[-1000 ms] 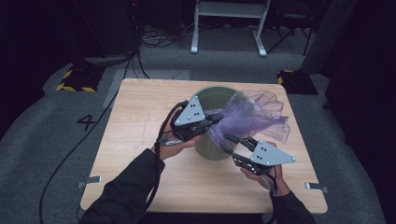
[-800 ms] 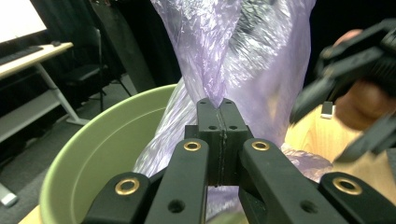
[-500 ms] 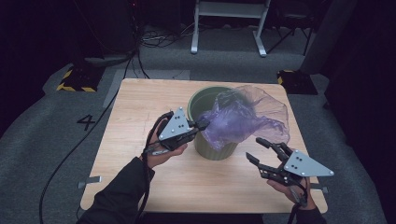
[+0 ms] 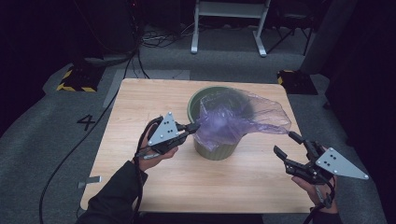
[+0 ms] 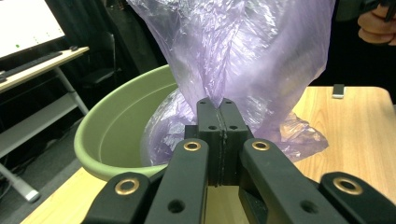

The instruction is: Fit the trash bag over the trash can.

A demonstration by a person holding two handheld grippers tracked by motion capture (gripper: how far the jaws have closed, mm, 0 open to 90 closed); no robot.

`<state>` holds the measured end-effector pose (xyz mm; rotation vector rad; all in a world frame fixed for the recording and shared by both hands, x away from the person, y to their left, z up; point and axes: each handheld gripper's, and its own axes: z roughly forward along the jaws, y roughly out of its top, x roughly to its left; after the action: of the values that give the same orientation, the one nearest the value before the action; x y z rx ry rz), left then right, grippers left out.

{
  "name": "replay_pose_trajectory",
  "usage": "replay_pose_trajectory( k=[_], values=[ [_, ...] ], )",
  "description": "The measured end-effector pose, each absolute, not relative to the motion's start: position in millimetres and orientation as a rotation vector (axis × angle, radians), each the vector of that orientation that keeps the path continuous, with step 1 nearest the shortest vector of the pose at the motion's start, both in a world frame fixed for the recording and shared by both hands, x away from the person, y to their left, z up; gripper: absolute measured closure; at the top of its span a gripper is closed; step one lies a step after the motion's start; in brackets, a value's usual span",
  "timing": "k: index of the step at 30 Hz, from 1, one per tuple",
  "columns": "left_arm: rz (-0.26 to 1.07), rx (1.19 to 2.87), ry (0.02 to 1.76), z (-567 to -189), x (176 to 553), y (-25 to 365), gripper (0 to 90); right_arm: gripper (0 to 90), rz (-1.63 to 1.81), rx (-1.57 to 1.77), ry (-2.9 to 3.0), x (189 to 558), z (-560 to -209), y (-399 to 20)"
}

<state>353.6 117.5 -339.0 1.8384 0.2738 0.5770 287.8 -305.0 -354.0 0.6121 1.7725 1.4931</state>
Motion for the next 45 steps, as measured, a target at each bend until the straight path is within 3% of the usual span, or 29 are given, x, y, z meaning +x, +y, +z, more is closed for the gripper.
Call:
replay_pose_trajectory(
  k=[13, 14, 17, 19, 25, 31, 32, 33, 34, 38, 45],
  values=[
    [0.568, 1.857, 0.259, -340, 356, 115, 89.7, 33.2, 1.453, 0.507, 1.814, 306, -317, -276],
    [0.575, 1.862, 0.258, -340, 356, 115, 89.5, 38.9, 1.451, 0.504, 1.819, 308, -317, -274],
    [0.576, 1.856, 0.263, -340, 355, 116, 87.8, 67.7, 1.464, 0.446, 1.86, 311, -319, -267],
    [0.579, 1.854, 0.27, -340, 355, 119, 87.2, 79.1, 1.476, 0.41, 1.889, 311, -323, -263],
    [0.573, 1.86, 0.277, -346, 354, 130, 87.0, 87.8, 1.468, 0.355, 1.959, 311, -339, -257],
    [0.561, 1.863, 0.285, -354, 352, 142, 89.1, 83.7, 1.477, 0.276, 1.979, 301, -350, -254],
    [0.554, 1.859, 0.288, -355, 351, 145, 89.0, 70.4, 1.484, 0.263, 1.981, 298, -352, -254],
    [0.558, 1.864, 0.282, -355, 351, 145, 88.7, 63.7, 1.473, 0.279, 1.975, 296, -352, -253],
    [0.558, 1.864, 0.282, -355, 351, 145, 88.2, 63.7, 1.473, 0.279, 1.975, 296, -352, -253],
    [0.57, 1.859, 0.275, -353, 350, 146, 87.0, 43.6, 1.484, 0.338, 1.926, 290, -345, -257],
    [0.595, 1.874, 0.265, -349, 351, 142, 88.0, 46.5, 1.513, 0.334, 1.865, 280, -325, -258]
  ],
)
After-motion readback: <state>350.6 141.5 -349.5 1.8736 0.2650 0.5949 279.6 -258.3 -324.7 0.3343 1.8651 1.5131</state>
